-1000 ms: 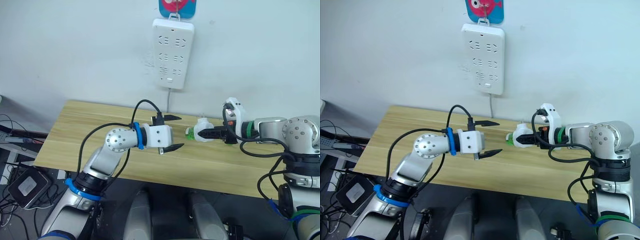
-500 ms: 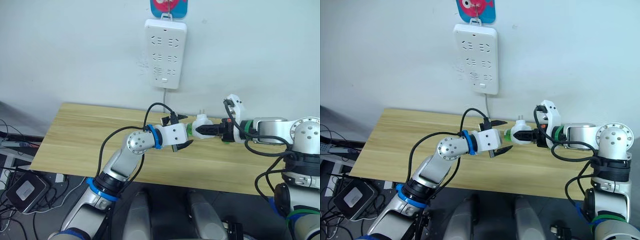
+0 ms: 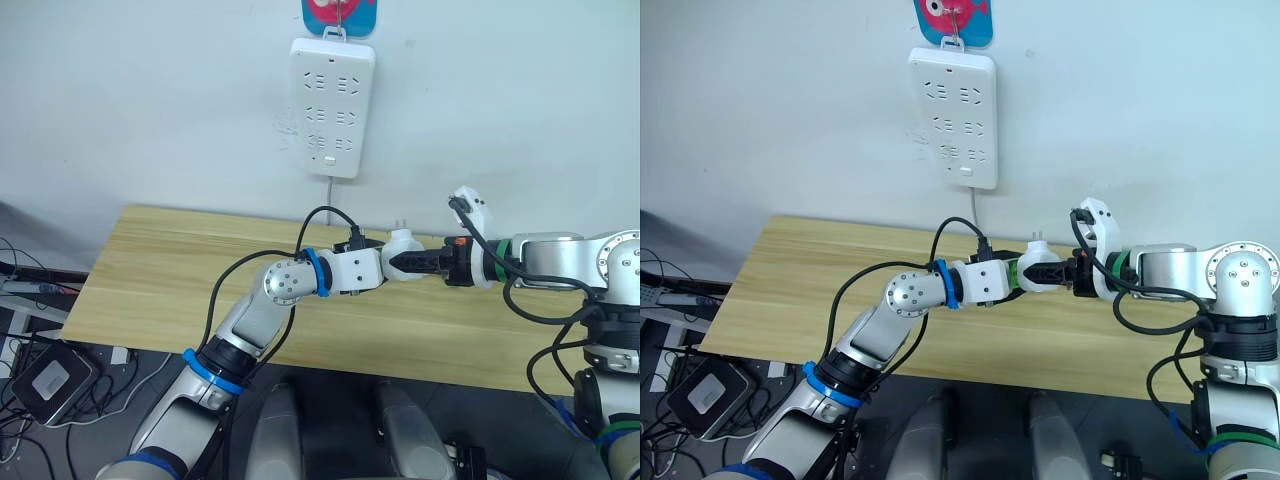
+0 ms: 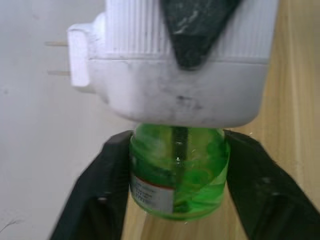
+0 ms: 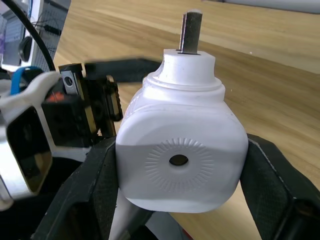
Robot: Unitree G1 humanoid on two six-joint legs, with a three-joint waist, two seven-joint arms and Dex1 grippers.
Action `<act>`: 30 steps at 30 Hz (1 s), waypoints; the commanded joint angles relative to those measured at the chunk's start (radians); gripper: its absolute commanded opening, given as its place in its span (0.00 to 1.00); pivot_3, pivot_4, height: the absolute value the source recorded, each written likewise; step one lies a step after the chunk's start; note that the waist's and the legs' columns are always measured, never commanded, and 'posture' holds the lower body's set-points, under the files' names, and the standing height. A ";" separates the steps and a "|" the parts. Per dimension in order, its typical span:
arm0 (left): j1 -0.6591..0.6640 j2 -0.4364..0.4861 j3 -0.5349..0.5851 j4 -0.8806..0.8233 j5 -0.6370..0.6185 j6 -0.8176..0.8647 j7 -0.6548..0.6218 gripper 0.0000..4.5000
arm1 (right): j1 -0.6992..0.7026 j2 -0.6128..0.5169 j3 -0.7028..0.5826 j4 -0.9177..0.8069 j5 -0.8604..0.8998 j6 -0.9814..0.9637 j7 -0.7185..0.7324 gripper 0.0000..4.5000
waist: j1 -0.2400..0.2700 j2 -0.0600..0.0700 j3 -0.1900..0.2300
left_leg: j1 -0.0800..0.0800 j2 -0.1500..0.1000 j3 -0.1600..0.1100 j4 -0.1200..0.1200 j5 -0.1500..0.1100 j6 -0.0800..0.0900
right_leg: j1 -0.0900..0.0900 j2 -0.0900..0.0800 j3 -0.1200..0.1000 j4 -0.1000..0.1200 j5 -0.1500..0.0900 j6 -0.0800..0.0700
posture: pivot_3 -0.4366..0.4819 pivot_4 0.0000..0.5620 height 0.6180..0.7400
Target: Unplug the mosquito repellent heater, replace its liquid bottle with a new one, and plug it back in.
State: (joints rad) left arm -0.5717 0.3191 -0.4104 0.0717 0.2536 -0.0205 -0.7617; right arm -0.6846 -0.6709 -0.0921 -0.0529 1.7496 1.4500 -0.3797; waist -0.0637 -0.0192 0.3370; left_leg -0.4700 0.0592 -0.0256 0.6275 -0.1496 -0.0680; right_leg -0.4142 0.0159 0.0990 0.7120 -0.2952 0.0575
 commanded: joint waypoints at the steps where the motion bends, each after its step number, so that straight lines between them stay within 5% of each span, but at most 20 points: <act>1: 0.002 -0.011 -0.002 -0.041 -0.019 0.004 -0.004 0.49 | 0.001 -0.044 0.046 -0.033 0.126 -0.079 -0.037 0.67 | 0.000 0.000 0.000 | 0.000 0.000 0.000 0.000 0.000 0.000 | 0.000 0.000 0.000 0.000 0.000 0.000 | 0.41 0.51 1.00; 8: 0.000 -0.011 0.005 -0.037 -0.021 0.001 -0.003 0.49 | -0.007 -0.105 0.136 -0.071 0.197 -0.161 -0.025 0.67 | 0.000 0.000 0.000 | 0.000 0.000 0.000 0.000 0.000 0.000 | 0.000 0.000 0.000 0.000 0.000 0.000 | 0.42 0.51 1.00; 13: -0.004 -0.006 0.016 -0.024 -0.022 -0.014 0.009 0.49 | -0.011 -0.136 0.138 -0.092 0.176 -0.188 0.032 0.99 | 0.001 0.000 0.000 | 0.000 0.000 0.000 0.000 0.000 0.000 | 0.000 0.000 0.000 0.000 0.000 0.000 | 0.42 0.51 1.00; 23: 0.005 -0.010 0.057 0.032 -0.048 -0.025 0.049 0.49 | -0.003 -0.234 0.039 -0.251 -0.336 -0.314 0.540 1.00 | 0.003 0.000 0.000 | 0.000 0.001 0.000 0.000 0.000 0.000 | -0.001 0.000 0.000 -0.001 -0.001 0.001 | 0.39 0.48 1.00; 30: 0.000 -0.129 0.187 0.089 -0.212 -0.012 0.130 0.49 | 0.246 -0.159 -0.107 -0.457 -0.497 -0.486 0.549 1.00 | 0.004 0.000 0.000 | -0.001 0.001 0.000 0.000 0.000 0.000 | -0.001 0.000 -0.001 -0.001 0.000 0.000 | 0.33 0.46 1.00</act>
State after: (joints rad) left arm -0.5633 0.2229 -0.2591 0.1836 0.1067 -0.0243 -0.6577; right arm -0.4609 -0.8379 -0.1564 -0.4359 1.2747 1.0065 0.1829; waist -0.0599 -0.0196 0.3366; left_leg -0.4712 0.0595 -0.0255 0.6273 -0.1496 -0.0682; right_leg -0.4149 0.0157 0.0982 0.7107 -0.2955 0.0579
